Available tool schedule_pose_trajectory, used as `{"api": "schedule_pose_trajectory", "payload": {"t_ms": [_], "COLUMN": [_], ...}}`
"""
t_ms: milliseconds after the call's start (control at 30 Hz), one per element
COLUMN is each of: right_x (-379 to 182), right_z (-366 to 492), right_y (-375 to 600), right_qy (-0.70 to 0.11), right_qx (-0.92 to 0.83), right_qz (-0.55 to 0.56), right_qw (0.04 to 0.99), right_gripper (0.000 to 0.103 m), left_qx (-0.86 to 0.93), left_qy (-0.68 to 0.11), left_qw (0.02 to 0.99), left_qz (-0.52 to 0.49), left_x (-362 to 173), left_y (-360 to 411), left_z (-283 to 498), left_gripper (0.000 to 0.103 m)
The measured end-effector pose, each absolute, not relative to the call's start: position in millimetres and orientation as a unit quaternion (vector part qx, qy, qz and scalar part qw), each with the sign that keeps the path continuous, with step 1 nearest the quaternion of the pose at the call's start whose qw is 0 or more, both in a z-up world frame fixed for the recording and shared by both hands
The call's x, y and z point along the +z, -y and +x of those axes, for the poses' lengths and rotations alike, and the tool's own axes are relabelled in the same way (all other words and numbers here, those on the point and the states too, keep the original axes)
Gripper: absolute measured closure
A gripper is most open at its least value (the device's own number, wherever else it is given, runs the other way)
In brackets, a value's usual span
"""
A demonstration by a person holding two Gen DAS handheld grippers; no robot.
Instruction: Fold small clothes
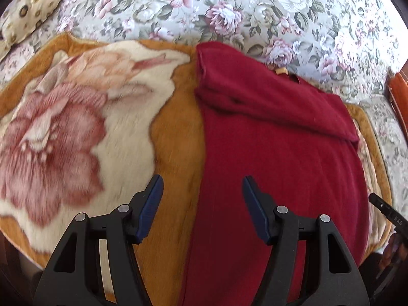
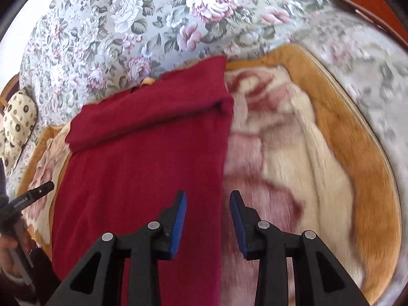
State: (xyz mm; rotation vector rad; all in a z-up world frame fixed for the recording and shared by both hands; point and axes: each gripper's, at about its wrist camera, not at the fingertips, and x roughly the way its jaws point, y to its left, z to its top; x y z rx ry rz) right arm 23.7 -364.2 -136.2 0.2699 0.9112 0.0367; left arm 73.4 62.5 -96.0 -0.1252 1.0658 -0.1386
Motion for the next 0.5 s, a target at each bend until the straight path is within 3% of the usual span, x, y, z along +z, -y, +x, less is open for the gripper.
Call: {"api": "schedule_pose_trajectory", "payload": {"t_ms": [500], "right_x": [-147], "right_z": [-89], "right_y": [350], "right_qy": [-0.495], "right_qx": [0.077], "right_qz": [0.086], "right_qw": [0.861], "right_gripper": [0.069], "left_qx": [-0.113], "left_qy": [-0.534], "left_qw": [0.838], "left_qz": [-0.017], "left_x": [-97], "left_y": [-61], "left_z": [-20], "left_gripper": [0.039]}}
